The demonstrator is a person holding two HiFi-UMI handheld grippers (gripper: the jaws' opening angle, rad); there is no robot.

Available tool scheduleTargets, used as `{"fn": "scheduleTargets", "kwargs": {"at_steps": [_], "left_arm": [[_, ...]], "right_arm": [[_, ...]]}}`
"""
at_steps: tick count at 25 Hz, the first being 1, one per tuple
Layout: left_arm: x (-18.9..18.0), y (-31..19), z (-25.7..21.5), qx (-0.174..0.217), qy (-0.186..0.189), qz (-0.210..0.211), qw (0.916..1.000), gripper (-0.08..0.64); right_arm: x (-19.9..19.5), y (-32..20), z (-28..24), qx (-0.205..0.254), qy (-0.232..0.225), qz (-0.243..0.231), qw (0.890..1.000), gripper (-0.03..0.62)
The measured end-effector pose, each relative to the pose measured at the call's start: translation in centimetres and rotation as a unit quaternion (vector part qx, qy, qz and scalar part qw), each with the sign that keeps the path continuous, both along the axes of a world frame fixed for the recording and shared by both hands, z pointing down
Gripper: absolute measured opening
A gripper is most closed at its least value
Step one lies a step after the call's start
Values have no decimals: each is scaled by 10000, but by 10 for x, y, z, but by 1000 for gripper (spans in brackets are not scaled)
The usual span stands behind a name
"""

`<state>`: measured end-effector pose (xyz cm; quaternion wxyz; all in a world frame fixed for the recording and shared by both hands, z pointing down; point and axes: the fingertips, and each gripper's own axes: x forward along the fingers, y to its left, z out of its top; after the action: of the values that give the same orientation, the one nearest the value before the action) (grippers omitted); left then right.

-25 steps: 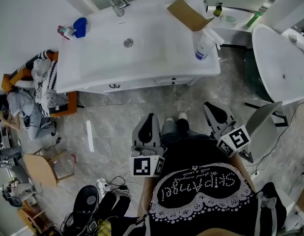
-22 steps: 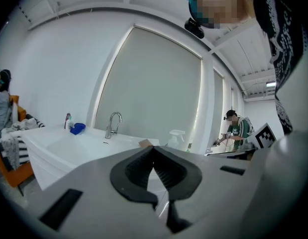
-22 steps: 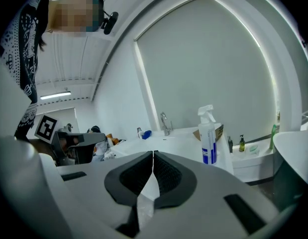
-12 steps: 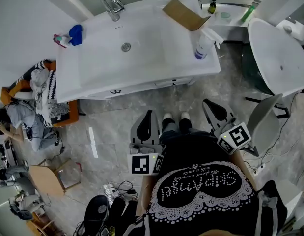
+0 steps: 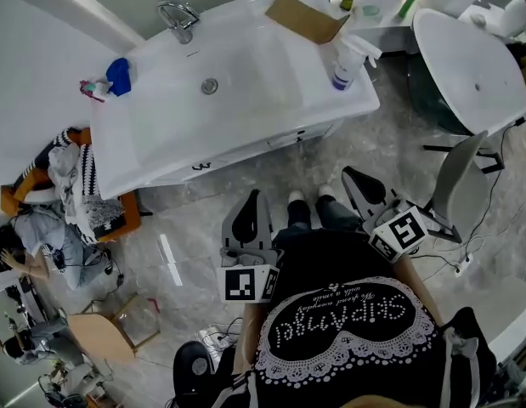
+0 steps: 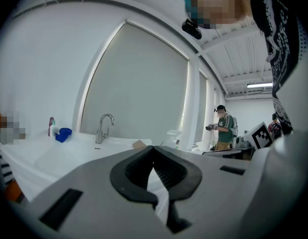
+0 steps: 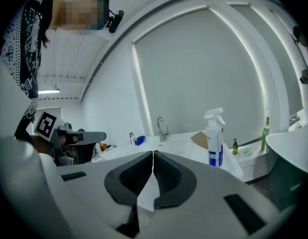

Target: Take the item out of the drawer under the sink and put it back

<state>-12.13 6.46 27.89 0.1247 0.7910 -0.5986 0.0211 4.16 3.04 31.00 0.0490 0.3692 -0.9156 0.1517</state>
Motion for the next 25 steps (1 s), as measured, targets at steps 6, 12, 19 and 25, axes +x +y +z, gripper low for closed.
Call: {"fn": "scheduleTargets", "kwargs": {"at_steps": [6, 12, 19, 25], "left_arm": [[-5, -4, 15, -141, 2, 403, 9991, 3], [6, -10, 42, -393, 126, 822, 9958, 3], [36, -27, 82, -613, 127, 1255, 9901, 3], [62, -36, 121, -739, 404, 1534, 9846, 3]], "right_arm": [[-18, 1, 31, -12, 205, 220, 9995, 20], [-29, -14, 79, -169, 379, 461, 9981, 115], [-41, -43, 149, -340, 449, 470, 9973, 117], [-43, -80, 226, -534, 508, 721, 9947, 139]]}}
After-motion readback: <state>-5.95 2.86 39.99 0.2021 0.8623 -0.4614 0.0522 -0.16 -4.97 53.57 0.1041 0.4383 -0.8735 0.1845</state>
